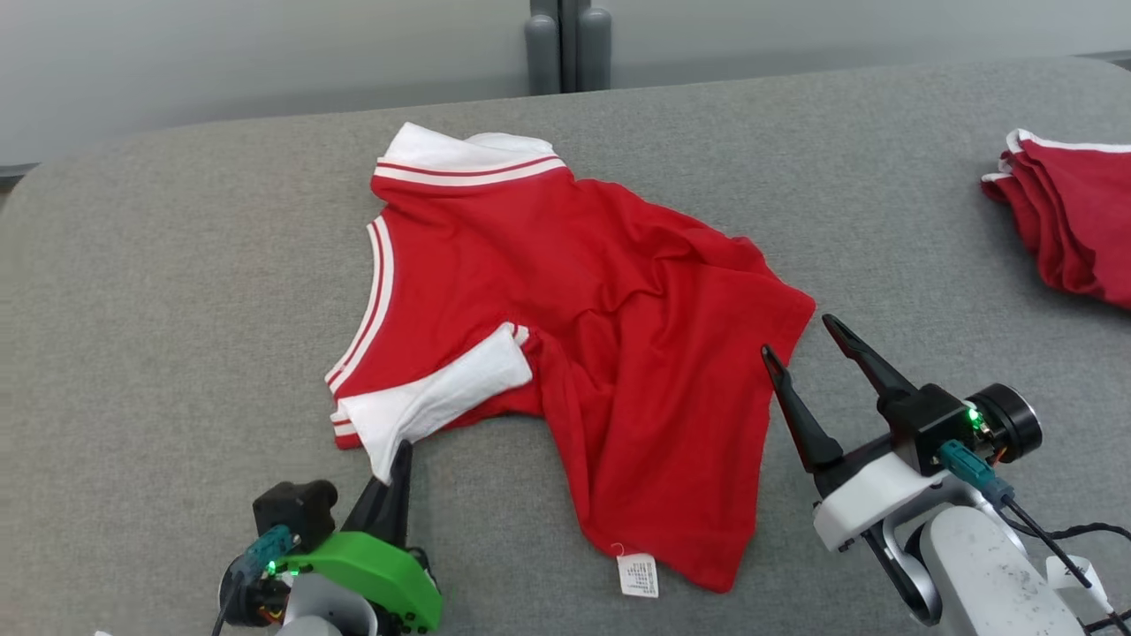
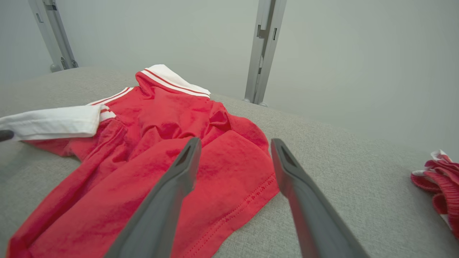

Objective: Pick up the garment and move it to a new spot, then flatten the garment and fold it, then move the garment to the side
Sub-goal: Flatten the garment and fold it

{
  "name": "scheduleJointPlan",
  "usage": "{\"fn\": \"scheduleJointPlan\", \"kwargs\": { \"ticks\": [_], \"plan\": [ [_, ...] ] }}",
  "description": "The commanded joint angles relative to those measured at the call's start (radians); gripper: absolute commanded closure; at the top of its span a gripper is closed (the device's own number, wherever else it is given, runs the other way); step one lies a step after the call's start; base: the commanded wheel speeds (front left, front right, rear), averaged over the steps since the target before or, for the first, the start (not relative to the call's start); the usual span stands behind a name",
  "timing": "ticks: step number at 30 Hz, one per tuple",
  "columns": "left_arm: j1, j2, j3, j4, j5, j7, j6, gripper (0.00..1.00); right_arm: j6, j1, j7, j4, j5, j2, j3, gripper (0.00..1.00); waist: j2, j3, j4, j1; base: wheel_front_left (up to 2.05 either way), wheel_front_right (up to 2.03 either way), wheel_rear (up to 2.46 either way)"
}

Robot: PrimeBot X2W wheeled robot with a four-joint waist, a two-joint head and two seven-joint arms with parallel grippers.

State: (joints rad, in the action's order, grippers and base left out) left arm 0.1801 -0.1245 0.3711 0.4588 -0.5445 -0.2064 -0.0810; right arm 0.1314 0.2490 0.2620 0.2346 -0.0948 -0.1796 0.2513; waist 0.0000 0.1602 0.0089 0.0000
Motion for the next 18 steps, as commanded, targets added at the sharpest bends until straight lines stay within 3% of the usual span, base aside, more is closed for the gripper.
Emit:
{"fn": "scheduleJointPlan", "kwargs": {
  "ticks": [1, 13, 15, 16, 18],
  "plan": [
    [-0.035, -0.017, -0.003, -0.032, -0.002, 0.018, 0.012, 1.0, -0.002, -0.02, 0.004, 0.006, 0.011, 0.001, -0.019, 0.0, 0.0, -0.024, 0.038, 0.0, 0.0, 0.0, 0.0],
    [-0.17, -0.109, -0.031, -0.173, -0.034, 0.14, 0.077, 1.0, -0.002, -0.018, -0.019, 0.098, 0.047, 0.048, -0.124, 0.0, 0.0, -0.018, 0.054, 0.0, 0.0, 0.0, 0.0],
    [-0.176, -0.105, -0.033, -0.176, -0.042, 0.146, 0.08, 0.45, -0.002, 0.002, -0.031, 0.122, 0.042, 0.048, -0.139, 0.0, 0.0, -0.016, 0.057, 0.0, 0.0, 0.0, 0.0],
    [-0.175, -0.107, -0.033, -0.178, -0.038, 0.144, 0.083, 0.0, -0.002, 0.013, -0.034, 0.132, 0.041, 0.046, -0.141, 0.0, 0.0, -0.015, 0.059, 0.0, 0.0, 0.0, 0.0],
    [-0.171, -0.115, -0.037, -0.179, -0.032, 0.134, 0.09, 0.0, -0.002, 0.037, -0.049, 0.164, 0.03, 0.039, -0.146, 0.0, 0.0, -0.012, 0.067, 0.0, 0.0, 0.0, 0.0]
  ]
}}
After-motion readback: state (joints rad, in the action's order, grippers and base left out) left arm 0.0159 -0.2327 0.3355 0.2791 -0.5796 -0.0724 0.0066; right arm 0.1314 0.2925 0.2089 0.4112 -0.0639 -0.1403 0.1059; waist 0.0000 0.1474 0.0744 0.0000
